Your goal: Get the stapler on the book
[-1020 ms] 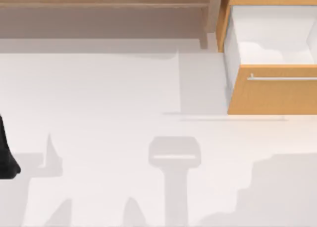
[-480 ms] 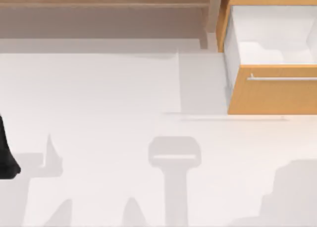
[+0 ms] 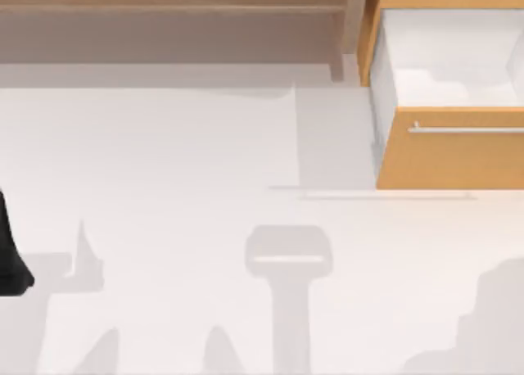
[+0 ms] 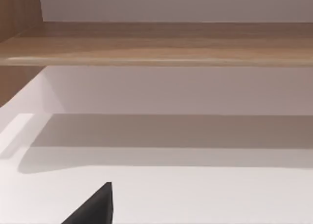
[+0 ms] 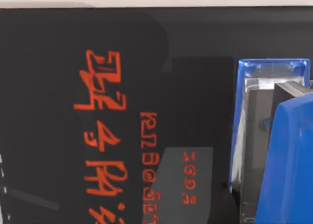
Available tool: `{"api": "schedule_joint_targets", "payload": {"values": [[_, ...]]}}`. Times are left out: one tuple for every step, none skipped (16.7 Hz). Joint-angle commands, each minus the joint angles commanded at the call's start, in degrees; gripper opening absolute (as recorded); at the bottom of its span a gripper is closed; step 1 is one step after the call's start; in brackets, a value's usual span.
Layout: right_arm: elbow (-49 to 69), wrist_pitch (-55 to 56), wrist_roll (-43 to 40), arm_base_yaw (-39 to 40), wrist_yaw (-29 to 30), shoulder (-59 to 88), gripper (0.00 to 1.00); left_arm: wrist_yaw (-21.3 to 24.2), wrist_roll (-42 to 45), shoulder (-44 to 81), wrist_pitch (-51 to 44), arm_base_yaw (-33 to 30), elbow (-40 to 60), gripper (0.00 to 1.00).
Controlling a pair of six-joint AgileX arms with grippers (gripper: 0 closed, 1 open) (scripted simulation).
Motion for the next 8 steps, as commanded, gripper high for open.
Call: {"api": "schedule_joint_targets", "payload": {"values": [[0.0,0.0,0.0,0.0,0.0,0.0,0.0,0.0,0.0,0.0,0.0,0.0,0.0,1.0],[0.0,0.0,0.0,0.0,0.0,0.0,0.0,0.0,0.0,0.0,0.0,0.0,0.0,1.0],[0.0,0.0,0.0,0.0,0.0,0.0,0.0,0.0,0.0,0.0,0.0,0.0,0.0,1.0],[0.0,0.0,0.0,0.0,0.0,0.0,0.08,0.0,0.0,0.0,0.0,0.0,0.0,1.0],[0.0,0.0,0.0,0.0,0.0,0.0,0.15,0.0,0.0,0.0,0.0,0.0,0.0,1.0],[0.0,0.0,0.0,0.0,0.0,0.0,0.23,0.0,0.0,0.0,0.0,0.0,0.0,1.0],[0.0,0.0,0.0,0.0,0.0,0.0,0.3,0.0,0.0,0.0,0.0,0.0,0.0,1.0],[0.0,0.0,0.0,0.0,0.0,0.0,0.38,0.0,0.0,0.0,0.0,0.0,0.0,1.0]]}}
